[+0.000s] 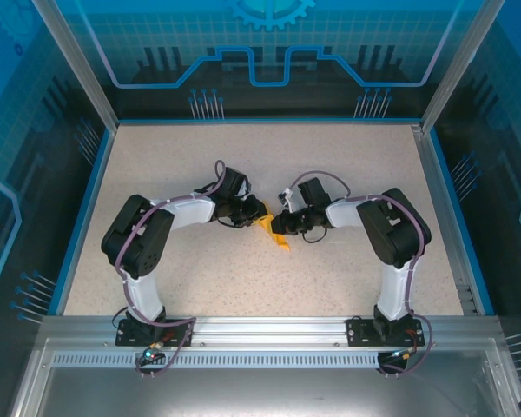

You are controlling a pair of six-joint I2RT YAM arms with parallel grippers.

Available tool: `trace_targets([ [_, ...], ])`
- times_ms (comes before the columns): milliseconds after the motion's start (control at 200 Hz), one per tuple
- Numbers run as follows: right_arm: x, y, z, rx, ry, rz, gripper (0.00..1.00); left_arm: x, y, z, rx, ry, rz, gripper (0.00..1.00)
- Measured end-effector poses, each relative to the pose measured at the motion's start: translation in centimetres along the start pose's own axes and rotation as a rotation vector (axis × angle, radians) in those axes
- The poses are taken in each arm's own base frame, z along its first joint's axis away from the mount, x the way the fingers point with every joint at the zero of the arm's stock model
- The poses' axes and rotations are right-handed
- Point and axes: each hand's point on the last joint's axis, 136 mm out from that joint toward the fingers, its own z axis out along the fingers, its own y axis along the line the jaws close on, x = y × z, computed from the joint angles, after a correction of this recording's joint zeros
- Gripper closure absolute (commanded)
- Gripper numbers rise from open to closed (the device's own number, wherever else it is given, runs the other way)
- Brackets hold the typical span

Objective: Fold a paper plane with a square sheet of paper (pick it up from the middle)
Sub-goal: Fold the wing for the fifth time at the center of the table.

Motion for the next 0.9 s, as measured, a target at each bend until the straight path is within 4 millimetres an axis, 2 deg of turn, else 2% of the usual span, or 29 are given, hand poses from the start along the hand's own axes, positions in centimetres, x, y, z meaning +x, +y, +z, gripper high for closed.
trace_targets([
  [430, -0.3, 0.4, -0.2, -0.038, 0.011, 0.003, 0.77, 0.0, 0.0, 0.1, 0.001, 0.004, 0.015, 0.82],
  [895, -0.6, 1.0, -1.3, 0.011, -0.005, -0.135, 0.72, -0.6, 0.2, 1.0, -0.035, 0.017, -0.014, 0.83],
])
